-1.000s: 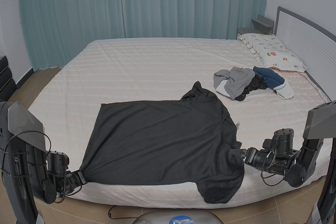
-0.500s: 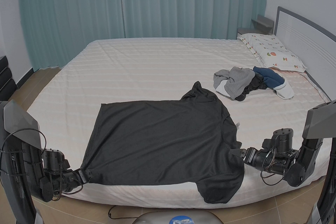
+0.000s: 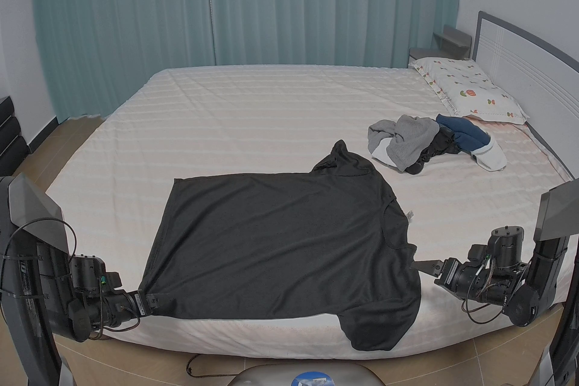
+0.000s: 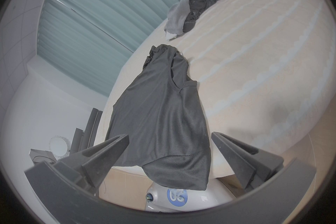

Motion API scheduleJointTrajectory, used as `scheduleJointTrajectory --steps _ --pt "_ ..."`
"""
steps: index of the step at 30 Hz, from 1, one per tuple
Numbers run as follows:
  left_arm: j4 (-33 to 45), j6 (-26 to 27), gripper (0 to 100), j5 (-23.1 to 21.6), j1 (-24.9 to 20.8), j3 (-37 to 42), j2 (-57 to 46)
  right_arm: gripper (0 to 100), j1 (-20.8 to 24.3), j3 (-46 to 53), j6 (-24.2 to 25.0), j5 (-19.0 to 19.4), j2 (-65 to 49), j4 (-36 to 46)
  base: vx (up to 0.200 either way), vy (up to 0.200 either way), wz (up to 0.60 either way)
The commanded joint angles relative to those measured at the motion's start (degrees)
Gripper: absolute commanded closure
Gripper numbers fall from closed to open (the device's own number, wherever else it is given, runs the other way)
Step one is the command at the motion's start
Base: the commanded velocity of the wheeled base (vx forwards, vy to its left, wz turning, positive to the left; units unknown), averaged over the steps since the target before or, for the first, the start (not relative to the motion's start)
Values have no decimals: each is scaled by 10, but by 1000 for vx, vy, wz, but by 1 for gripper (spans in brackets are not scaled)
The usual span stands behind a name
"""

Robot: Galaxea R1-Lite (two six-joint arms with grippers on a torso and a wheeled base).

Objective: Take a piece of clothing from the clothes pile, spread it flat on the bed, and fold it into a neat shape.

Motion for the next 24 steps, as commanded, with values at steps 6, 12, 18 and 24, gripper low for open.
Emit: scheduleJointTrajectory --steps 6,12,18,24 --pt "-6 -2 0 0 3 2 22 0 -3 25 0 4 37 -46 0 0 0" --pt "-6 -4 100 1 6 7 15 0 0 30 0 4 36 -57 0 0 0" --pt "-6 -4 100 9 26 15 6 0 -6 40 -6 -3 34 -71 0 0 0" --pt "-7 -7 100 5 36 35 -21 0 -4 31 -17 -4 57 -65 0 0 0"
